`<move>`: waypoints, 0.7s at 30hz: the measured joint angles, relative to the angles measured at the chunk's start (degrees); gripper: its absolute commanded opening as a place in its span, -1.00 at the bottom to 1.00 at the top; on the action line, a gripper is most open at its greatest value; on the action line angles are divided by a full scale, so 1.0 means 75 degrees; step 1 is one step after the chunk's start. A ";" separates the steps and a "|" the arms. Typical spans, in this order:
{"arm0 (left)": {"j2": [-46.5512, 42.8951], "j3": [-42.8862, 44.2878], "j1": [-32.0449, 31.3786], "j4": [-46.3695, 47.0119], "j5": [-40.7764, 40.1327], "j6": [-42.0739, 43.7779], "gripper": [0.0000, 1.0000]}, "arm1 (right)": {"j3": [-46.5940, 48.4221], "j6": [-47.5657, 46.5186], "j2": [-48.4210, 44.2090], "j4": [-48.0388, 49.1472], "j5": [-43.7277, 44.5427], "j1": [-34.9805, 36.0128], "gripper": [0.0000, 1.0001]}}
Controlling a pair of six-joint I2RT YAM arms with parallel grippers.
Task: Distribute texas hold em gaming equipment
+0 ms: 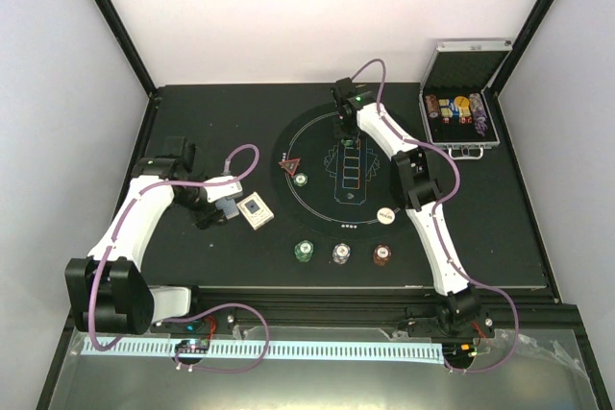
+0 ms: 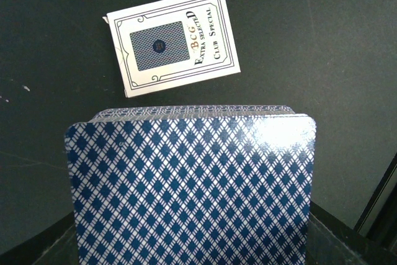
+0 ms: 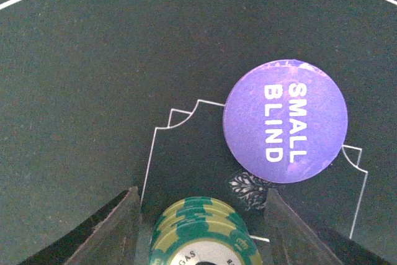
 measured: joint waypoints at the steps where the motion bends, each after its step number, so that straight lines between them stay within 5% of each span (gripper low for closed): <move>1: 0.0020 0.0000 0.0000 0.0000 0.0000 0.0003 -0.97 | 0.0012 -0.0012 0.0003 0.0009 0.0032 0.0000 0.32; 4: 0.0067 0.0000 0.0003 0.0000 0.0000 0.0003 -0.97 | 0.0038 -0.0044 0.0006 0.0023 0.0044 -0.0009 0.49; 13: 0.0070 0.0000 0.0003 -0.0006 0.0003 0.0003 -0.97 | -0.0341 -0.0035 -0.0545 -0.0009 -0.0087 -0.0012 0.57; 21: 0.0047 0.0017 0.0000 -0.0012 0.0006 0.0003 -0.97 | -0.4980 0.0114 -0.4887 0.0874 0.0015 0.0729 0.60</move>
